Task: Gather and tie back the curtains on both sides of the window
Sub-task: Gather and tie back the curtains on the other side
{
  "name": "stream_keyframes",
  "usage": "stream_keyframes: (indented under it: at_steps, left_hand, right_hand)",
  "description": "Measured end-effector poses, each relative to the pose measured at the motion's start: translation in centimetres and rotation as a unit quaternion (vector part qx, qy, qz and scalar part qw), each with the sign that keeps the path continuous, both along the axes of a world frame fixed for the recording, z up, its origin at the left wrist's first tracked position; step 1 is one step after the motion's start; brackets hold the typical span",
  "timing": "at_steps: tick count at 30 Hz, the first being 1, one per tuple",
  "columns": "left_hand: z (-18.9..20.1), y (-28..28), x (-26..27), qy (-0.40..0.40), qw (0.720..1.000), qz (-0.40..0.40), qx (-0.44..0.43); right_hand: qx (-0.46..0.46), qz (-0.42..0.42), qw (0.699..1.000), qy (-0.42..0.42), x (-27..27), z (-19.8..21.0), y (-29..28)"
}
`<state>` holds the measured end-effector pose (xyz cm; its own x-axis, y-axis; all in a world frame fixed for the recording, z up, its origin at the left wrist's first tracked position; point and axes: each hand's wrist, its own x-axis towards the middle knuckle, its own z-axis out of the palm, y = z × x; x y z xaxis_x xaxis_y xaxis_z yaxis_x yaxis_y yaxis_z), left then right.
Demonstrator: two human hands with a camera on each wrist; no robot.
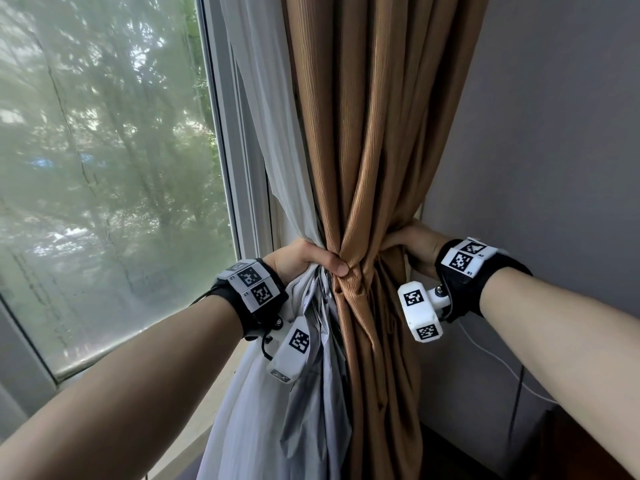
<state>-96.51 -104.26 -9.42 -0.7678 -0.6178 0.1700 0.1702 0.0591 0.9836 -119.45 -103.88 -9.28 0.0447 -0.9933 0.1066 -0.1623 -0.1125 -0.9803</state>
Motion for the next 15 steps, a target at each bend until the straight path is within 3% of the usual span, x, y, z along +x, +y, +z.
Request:
stream_keyframes:
  at_steps: [5, 15]
  left_hand:
    - [0.0, -0.1, 0.0, -0.005, 1.000, 0.014, -0.020]
    - [0.0, -0.2, -0.7, 0.010, 0.996, 0.055, -0.070]
  right_hand:
    - [0.019, -0.022, 0.991, 0.133, -0.8, 0.7, 0.3]
    - [0.053, -0.114, 0.974, 0.190, -0.3, -0.1, 2.9]
